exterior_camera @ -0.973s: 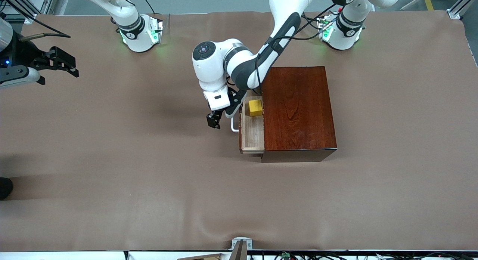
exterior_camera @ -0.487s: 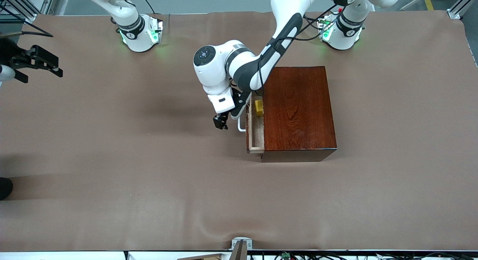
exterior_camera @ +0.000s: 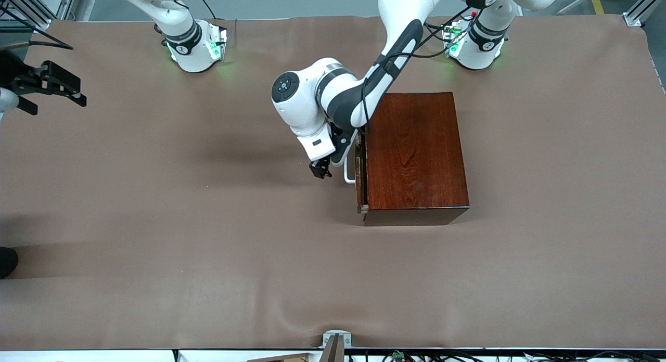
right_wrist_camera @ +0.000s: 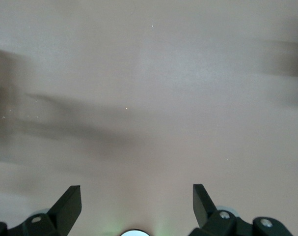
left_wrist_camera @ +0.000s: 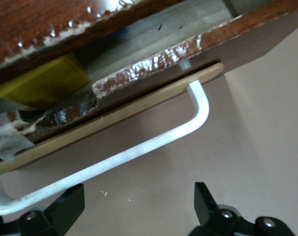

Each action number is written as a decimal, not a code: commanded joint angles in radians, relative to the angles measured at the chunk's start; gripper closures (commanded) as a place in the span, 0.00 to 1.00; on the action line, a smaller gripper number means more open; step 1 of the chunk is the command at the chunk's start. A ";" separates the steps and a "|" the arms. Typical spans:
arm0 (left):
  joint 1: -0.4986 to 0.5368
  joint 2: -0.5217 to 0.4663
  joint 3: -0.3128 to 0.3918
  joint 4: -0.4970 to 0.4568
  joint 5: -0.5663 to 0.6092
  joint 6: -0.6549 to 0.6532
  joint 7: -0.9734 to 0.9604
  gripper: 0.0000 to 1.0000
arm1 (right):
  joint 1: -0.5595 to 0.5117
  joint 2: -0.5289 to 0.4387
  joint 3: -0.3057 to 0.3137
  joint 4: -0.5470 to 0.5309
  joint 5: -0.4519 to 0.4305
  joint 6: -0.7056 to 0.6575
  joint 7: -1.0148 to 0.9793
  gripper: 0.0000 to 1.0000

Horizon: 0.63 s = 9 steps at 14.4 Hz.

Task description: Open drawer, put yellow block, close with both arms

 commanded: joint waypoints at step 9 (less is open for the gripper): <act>0.009 -0.012 -0.004 -0.030 0.022 -0.059 -0.019 0.00 | -0.004 0.000 0.007 0.014 -0.017 -0.013 -0.011 0.00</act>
